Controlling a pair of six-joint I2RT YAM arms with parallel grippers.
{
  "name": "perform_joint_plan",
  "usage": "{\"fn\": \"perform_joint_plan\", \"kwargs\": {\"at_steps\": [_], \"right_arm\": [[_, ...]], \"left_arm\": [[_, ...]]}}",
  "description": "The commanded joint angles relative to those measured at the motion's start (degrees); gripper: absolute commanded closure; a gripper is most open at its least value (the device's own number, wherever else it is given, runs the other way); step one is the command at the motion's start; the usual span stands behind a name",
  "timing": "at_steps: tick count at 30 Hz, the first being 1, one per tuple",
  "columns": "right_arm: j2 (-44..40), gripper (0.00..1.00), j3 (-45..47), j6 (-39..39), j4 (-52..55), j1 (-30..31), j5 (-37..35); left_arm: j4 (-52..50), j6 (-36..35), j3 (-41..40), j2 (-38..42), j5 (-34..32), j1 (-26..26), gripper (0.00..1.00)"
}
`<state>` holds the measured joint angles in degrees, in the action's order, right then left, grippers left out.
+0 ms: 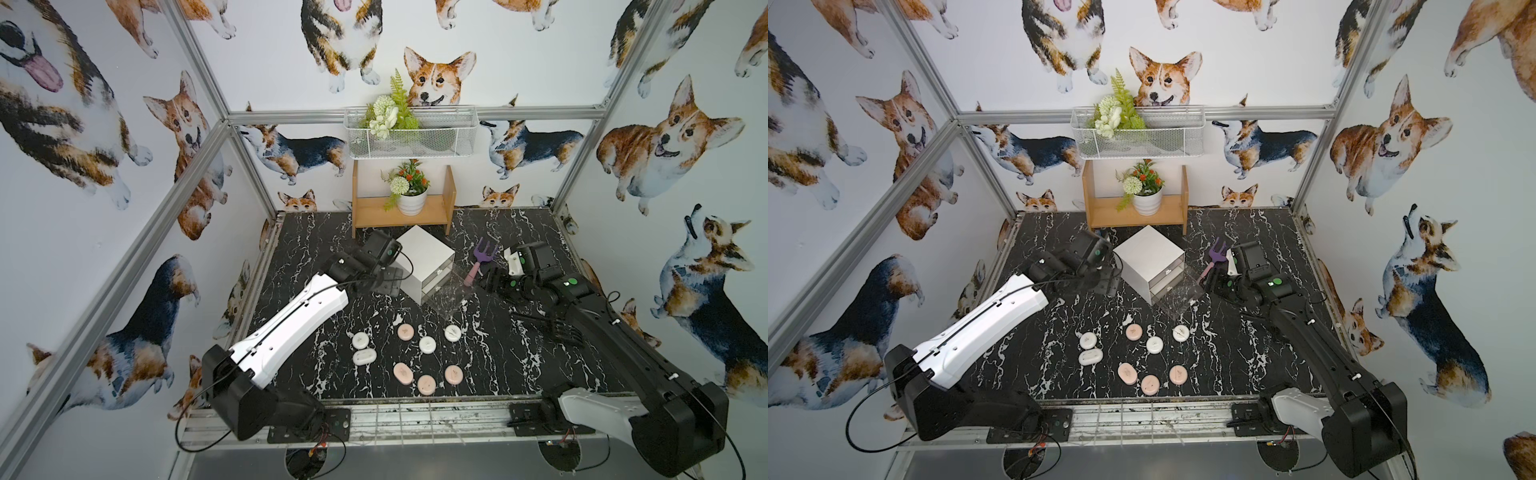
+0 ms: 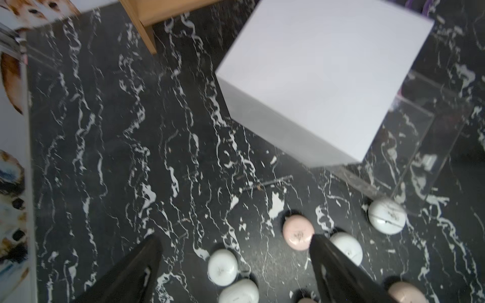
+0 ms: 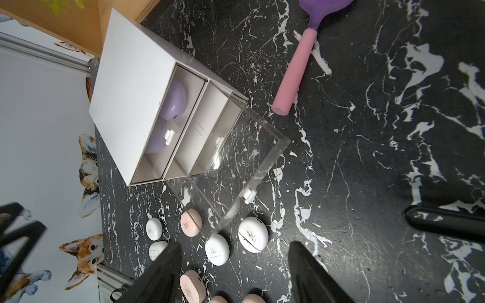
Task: Put the bluetooth earphones in the drawer according to color
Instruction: Pick up the Bluetooth earphone from the center of the board.
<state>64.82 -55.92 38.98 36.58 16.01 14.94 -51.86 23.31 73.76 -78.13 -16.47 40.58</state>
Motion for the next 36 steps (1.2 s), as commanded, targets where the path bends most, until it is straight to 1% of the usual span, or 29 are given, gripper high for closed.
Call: {"fn": "perform_joint_plan", "kwargs": {"at_steps": [1, 2, 3, 6, 8, 11, 14, 18, 20, 29, 36], "right_arm": [[-0.3, 0.31, 0.7, 0.3, -0.2, 0.0, 0.2], [-0.3, 0.31, 1.0, 0.2, -0.2, -0.1, 0.2], [-2.1, 0.31, 1.3, 0.1, -0.3, 0.0, 0.2], [-2.6, 0.31, 2.5, 0.2, -0.8, -0.1, 0.8], [-2.8, 0.31, 3.0, 0.0, -1.0, 0.0, 0.9], [-2.7, 0.31, 3.4, -0.7, -0.8, 0.0, 1.0], [-2.4, 0.31, 3.3, -1.2, -0.7, -0.2, 1.1], [-2.3, 0.31, 3.4, -1.5, -1.0, -0.3, 1.4], [-2.1, 0.31, 3.5, -1.6, -1.2, -0.3, 1.7], [-1.9, 0.31, 4.0, -1.8, -1.9, -0.9, 2.3], [-1.6, 0.31, 3.9, -1.6, -2.1, -1.0, 2.0]], "left_arm": [[4.0, 11.1, -7.4, 3.1, -1.9, 6.5, 0.07], [5.2, 13.5, -9.5, 3.1, -2.0, 8.6, 0.07], [6.4, 15.5, -11.4, 2.5, -2.1, 10.5, 0.07], [10.3, 19.2, -15.8, -1.4, -1.5, 13.6, 0.07], [11.1, 20.7, -16.1, -5.1, -2.6, 15.2, 0.07], [12.0, 21.1, -14.5, -10.6, -2.7, 16.0, 0.08], [13.7, 20.9, -13.3, -13.8, -2.1, 16.1, 0.08], [12.8, 20.5, -11.8, -17.3, -2.6, 15.4, 0.08], [13.5, 20.0, -12.2, -18.8, -1.7, 14.9, 0.09], [18.0, 18.4, -15.3, -19.5, 1.9, 11.7, 0.13], [22.8, 16.6, -16.6, -20.4, 5.7, 10.8, 0.16]]}}
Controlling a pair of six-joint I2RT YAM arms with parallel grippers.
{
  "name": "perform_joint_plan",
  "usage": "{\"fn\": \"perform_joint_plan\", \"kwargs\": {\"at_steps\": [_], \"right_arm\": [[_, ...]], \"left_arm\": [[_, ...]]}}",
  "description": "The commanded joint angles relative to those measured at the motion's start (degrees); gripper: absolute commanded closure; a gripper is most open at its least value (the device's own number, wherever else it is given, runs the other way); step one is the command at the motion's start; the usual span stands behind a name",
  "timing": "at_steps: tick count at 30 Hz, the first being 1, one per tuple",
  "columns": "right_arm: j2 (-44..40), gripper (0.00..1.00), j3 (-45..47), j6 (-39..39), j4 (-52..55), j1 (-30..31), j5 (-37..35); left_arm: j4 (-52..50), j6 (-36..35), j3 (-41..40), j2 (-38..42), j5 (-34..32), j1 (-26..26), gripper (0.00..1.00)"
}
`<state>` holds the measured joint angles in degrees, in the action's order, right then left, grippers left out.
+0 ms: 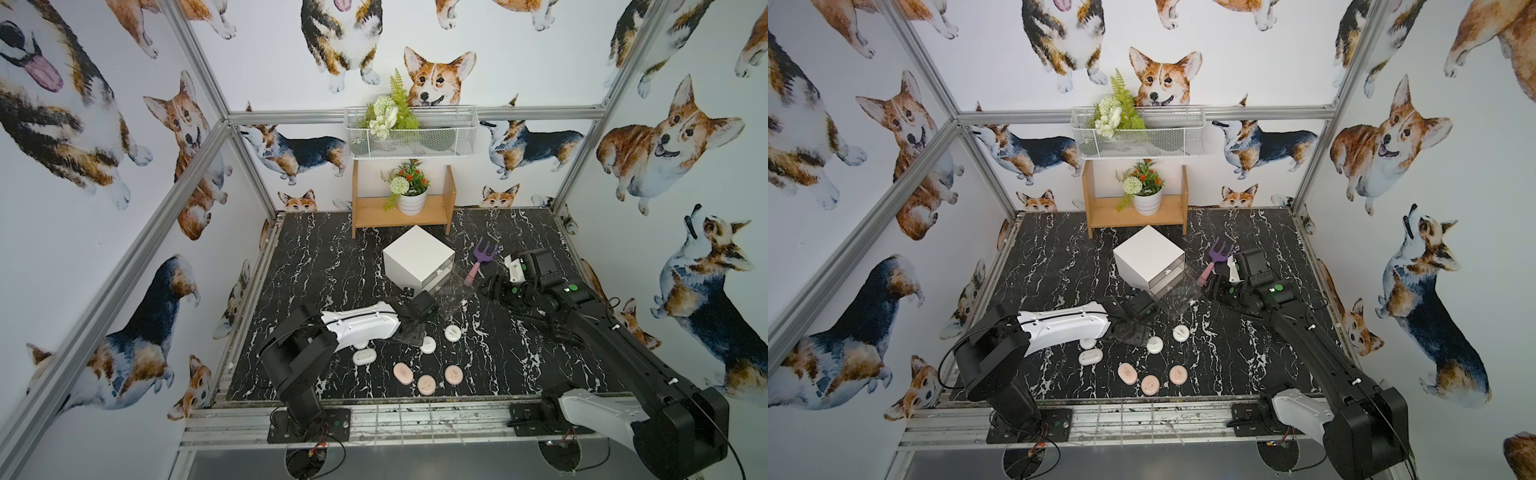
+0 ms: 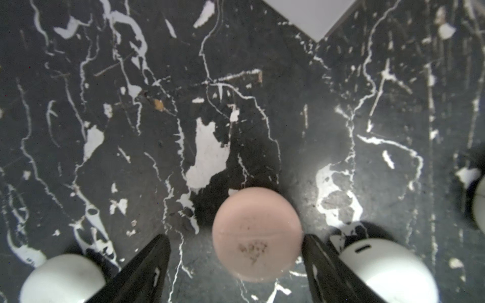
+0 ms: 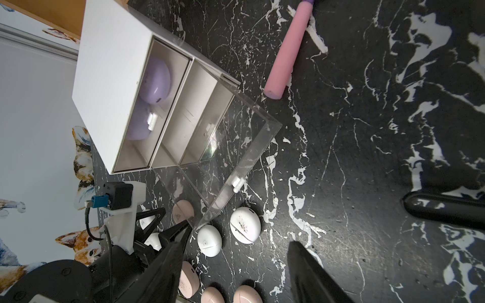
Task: Put the bluetooth earphones in the drawer according to color
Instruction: Pick up the Bluetooth earphone from the center of the board.
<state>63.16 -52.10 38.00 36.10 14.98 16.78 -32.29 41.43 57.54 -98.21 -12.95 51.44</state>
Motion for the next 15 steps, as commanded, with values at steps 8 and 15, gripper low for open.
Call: {"fn": "perform_joint_plan", "kwargs": {"at_steps": [8, 15], "right_arm": [[0.1, 0.32, 0.5, -0.6, -1.7, 0.0, 0.1], [0.0, 0.33, 1.1, -0.7, -2.2, -0.1, 0.5]], "left_arm": [[3.9, -2.2, -0.8, -2.1, 3.7, -0.6, 0.28], [-0.2, -2.5, -0.8, 1.3, 2.1, -0.6, 0.45]]}}
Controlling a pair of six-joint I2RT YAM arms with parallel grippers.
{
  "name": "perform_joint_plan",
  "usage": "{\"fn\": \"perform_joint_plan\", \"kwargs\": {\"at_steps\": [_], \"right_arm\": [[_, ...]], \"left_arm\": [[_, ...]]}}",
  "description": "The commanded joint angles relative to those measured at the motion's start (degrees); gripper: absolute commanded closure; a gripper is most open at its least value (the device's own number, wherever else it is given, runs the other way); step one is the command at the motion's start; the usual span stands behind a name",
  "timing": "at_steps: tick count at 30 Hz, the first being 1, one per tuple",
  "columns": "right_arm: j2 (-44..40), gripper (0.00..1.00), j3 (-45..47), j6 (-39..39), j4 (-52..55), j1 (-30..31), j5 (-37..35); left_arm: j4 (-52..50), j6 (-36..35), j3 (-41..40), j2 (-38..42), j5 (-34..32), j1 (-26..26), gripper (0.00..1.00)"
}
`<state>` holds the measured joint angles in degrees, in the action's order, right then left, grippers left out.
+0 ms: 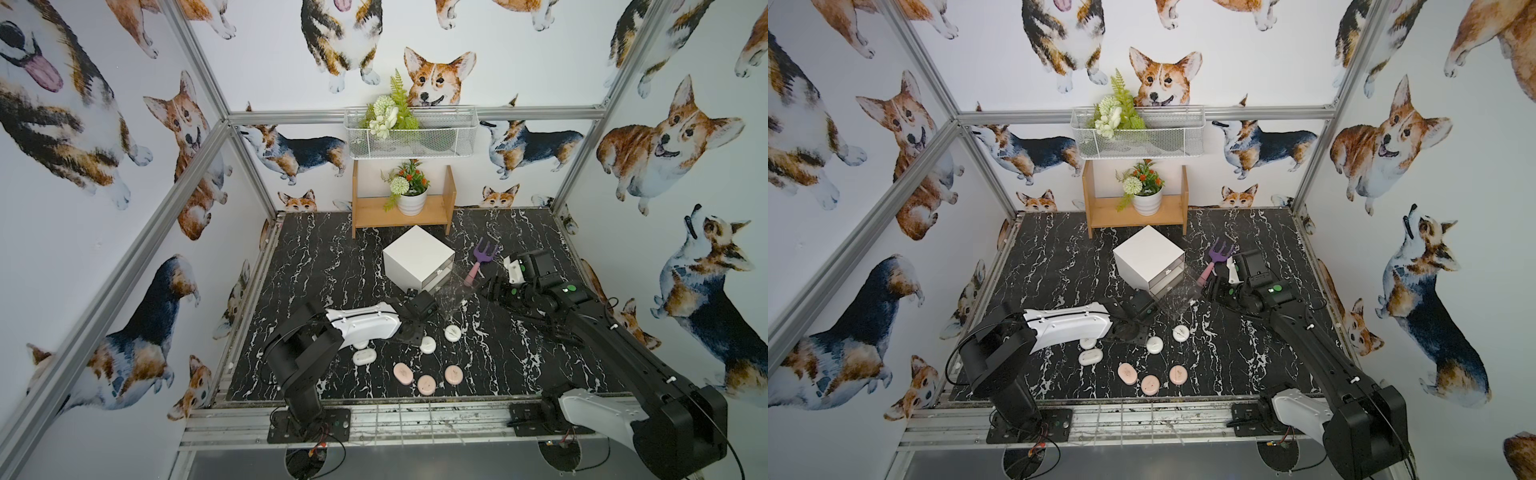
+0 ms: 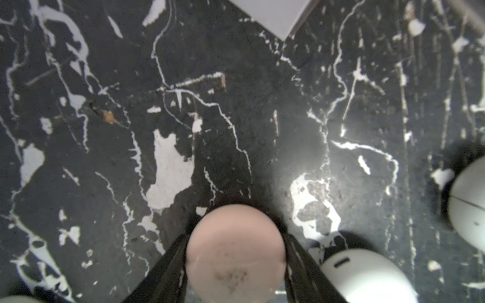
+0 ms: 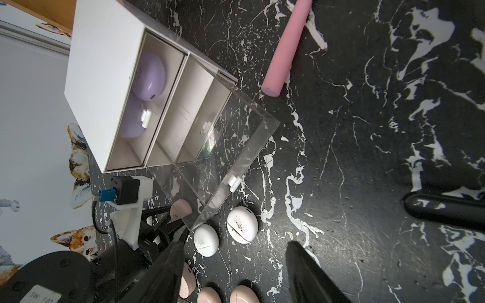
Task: Put the bluetooth earphones in the drawer according to color
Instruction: Pick up the Bluetooth earphone from the center of the board, then place the bluetooth earphone in the drawer.
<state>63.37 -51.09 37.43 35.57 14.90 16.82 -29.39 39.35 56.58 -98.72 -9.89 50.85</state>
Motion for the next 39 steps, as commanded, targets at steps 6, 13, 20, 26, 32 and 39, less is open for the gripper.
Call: {"fn": "perform_joint_plan", "kwargs": {"at_steps": [6, 13, 20, 26, 32, 39], "right_arm": [[-0.4, 0.33, 0.1, -0.6, -1.6, -1.0, 0.4], [-1.6, 0.33, 0.3, -1.8, -0.8, -3.0, 0.0], [-2.0, 0.33, 0.1, -3.1, 0.2, -4.6, 0.3], [-2.2, 0.33, -0.3, -3.9, 0.7, -5.6, 0.8], [-2.1, 0.33, 0.0, -4.6, 0.7, -6.5, 1.4], [-1.7, 0.33, 0.4, -4.6, 0.1, -6.9, 1.9]], "left_arm": [[-13.3, -2.4, 9.7, 9.2, -5.8, 2.9, 0.46], [-19.2, -8.2, 28.9, 3.4, -7.6, 6.8, 0.47], [-23.6, -14.7, 48.5, -12.7, -8.8, 6.7, 0.47], [-29.8, -18.3, 64.0, -24.9, -11.7, 5.3, 0.48], [-32.6, -19.7, 70.1, -31.6, -12.4, 3.5, 0.48], [-31.7, -20.3, 69.3, -33.9, -11.4, 2.5, 0.48]]}}
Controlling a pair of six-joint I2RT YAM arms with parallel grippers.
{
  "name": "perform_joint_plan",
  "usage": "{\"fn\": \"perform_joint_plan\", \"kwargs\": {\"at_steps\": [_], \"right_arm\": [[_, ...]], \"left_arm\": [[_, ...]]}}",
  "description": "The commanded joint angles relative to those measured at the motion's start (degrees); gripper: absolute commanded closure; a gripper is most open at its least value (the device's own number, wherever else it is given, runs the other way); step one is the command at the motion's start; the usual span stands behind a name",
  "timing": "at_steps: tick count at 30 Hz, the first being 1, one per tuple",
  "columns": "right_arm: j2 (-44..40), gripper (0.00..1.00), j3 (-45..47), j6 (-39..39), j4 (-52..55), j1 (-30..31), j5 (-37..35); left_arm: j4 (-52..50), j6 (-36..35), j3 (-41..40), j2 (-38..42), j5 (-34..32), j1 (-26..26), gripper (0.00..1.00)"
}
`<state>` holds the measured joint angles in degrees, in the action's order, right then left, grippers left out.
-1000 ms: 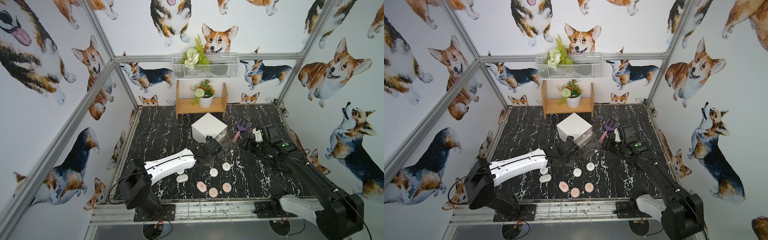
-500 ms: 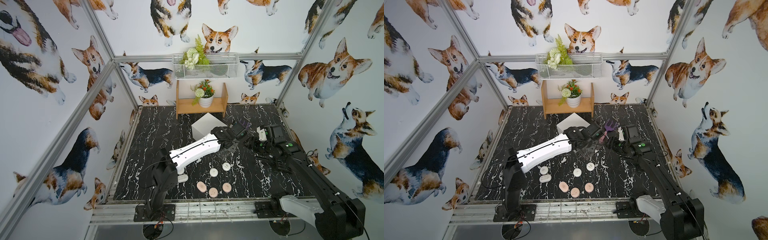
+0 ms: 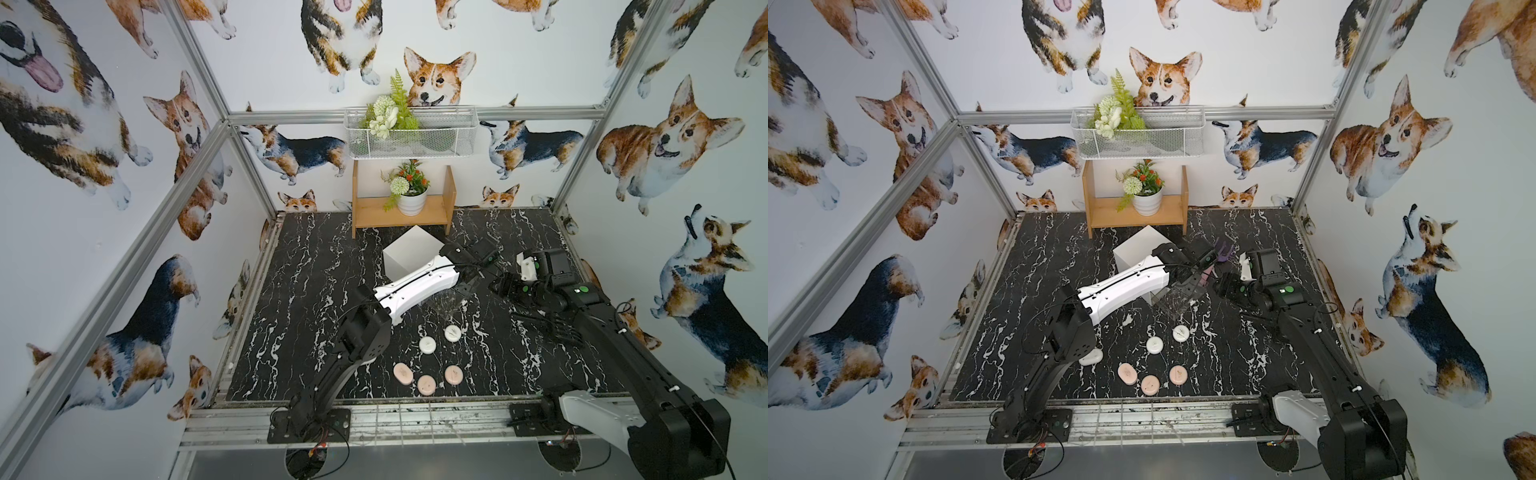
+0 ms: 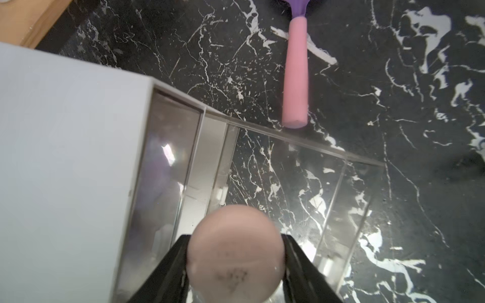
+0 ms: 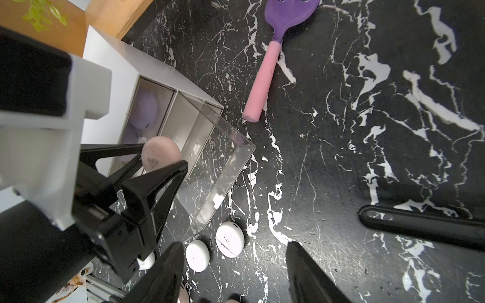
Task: Put the bluetooth earphones in the drawer according to color
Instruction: Place the bluetooth earphone in the drawer.
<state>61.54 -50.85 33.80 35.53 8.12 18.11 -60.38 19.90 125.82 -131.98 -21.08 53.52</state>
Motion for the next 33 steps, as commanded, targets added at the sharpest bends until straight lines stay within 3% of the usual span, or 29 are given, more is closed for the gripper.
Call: {"fn": "perform_joint_plan", "kwargs": {"at_steps": [1, 19, 28, 33], "right_arm": [[0.2, 0.33, 0.1, -1.0, 0.1, -0.1, 0.7], [1.3, 0.31, -0.9, -0.7, 0.0, -0.1, 1.3], [1.1, 0.32, -1.0, -0.3, 0.4, -0.1, 2.6], [0.5, 0.33, 0.6, 0.2, 0.3, 0.9, 3.4]], "left_arm": [[-0.5, -0.9, 0.0, -0.9, -0.3, -0.1, 0.48], [0.4, -1.5, 0.7, -1.0, -0.9, -1.2, 0.3], [-0.7, 0.5, -2.0, 11.2, -3.4, 0.8, 0.28], [1.7, 4.7, -15.7, 22.8, -3.7, 1.4, 0.27]]}}
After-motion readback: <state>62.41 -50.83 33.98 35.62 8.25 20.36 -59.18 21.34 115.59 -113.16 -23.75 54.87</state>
